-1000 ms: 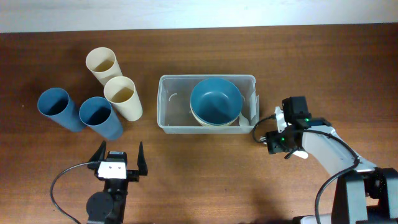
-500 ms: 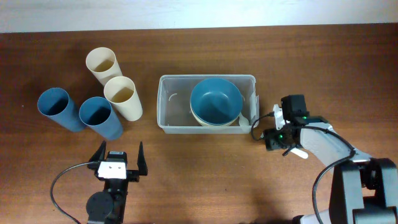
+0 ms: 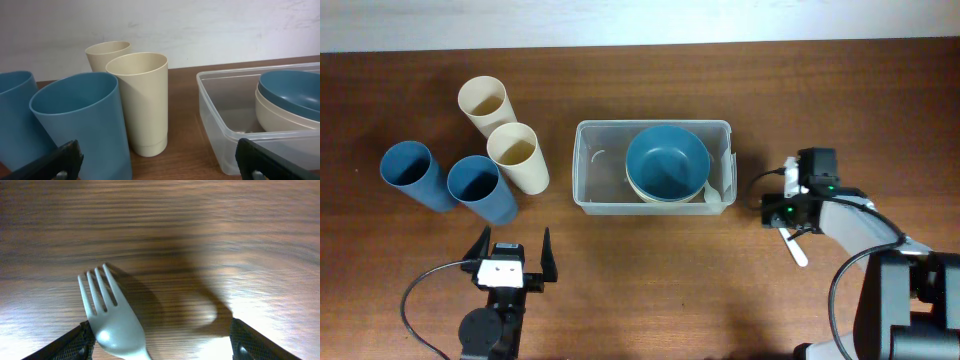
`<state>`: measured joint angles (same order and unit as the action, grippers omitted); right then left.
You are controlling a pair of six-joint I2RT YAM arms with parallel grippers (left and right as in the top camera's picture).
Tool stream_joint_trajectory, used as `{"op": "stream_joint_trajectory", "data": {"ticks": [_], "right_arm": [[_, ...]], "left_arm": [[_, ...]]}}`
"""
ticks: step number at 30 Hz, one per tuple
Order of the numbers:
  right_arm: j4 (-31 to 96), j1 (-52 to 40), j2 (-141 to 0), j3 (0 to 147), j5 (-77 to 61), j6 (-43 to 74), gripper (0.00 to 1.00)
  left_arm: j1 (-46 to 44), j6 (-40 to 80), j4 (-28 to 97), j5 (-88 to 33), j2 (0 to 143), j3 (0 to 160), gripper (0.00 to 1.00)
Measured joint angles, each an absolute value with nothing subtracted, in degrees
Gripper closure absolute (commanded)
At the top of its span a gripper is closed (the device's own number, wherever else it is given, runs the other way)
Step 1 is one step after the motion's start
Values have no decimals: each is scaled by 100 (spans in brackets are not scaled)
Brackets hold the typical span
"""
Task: Pack container
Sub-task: 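Grasp the white fork with the right gripper, then lift the white fork and carry it left into the container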
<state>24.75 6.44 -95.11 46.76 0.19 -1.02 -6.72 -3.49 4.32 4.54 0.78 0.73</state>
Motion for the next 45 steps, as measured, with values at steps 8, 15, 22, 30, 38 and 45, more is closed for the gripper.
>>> {"op": "stream_joint_trajectory", "data": {"ticks": [8, 15, 22, 30, 38, 45], "right_arm": [[2427, 1057, -9520, 4676, -43, 10, 38], [2434, 1092, -9520, 4683, -183, 19, 54], [2434, 1094, -9520, 4694, -515, 21, 68], [2434, 1096, -9520, 4692, -801, 45, 82], [2410, 1094, -9542, 4687, -945, 102, 94], [2410, 1094, -9542, 4685, -963, 110, 96]], "left_arm": [[-672, -349, 432, 454, 78, 73, 0], [-672, -349, 432, 454, 78, 73, 0], [-672, -349, 432, 454, 78, 73, 0], [-672, -349, 432, 454, 78, 73, 1], [-670, -349, 432, 454, 78, 73, 0], [-672, -349, 432, 454, 78, 73, 1]]}}
